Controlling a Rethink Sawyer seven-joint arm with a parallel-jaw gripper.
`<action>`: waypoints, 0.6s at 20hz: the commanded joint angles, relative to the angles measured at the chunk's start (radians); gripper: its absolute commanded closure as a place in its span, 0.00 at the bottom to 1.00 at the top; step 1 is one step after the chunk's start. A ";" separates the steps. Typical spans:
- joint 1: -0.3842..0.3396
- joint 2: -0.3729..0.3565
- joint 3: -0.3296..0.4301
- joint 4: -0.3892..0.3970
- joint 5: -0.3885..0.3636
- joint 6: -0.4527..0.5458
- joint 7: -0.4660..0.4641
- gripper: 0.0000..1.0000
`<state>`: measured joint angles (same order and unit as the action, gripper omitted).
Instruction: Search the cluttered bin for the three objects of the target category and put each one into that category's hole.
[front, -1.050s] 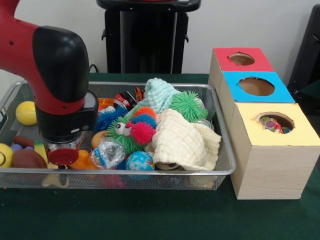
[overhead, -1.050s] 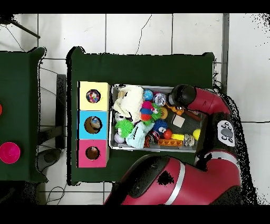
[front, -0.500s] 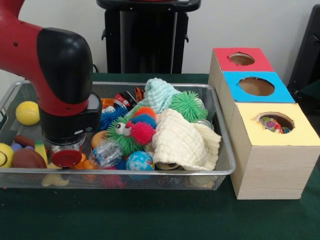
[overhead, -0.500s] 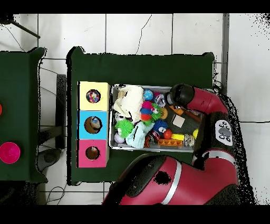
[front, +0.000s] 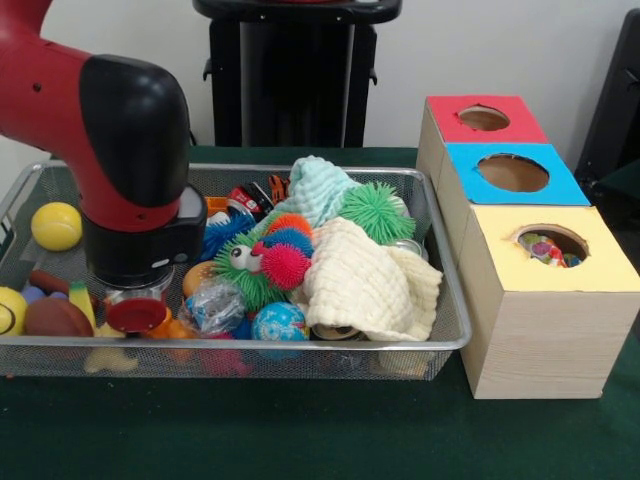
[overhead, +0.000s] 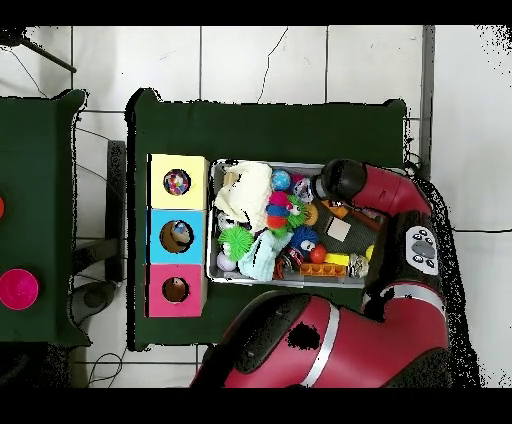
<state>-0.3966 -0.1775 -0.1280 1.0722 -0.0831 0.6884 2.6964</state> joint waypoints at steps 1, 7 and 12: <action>0.031 0.037 0.009 0.126 0.036 0.112 0.098 1.00; 0.053 0.005 -0.014 0.197 0.040 0.073 0.116 1.00; 0.069 -0.001 -0.031 0.219 0.044 0.050 0.129 1.00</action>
<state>-0.3538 -0.1982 -0.1730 1.1354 -0.0737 0.6898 2.6964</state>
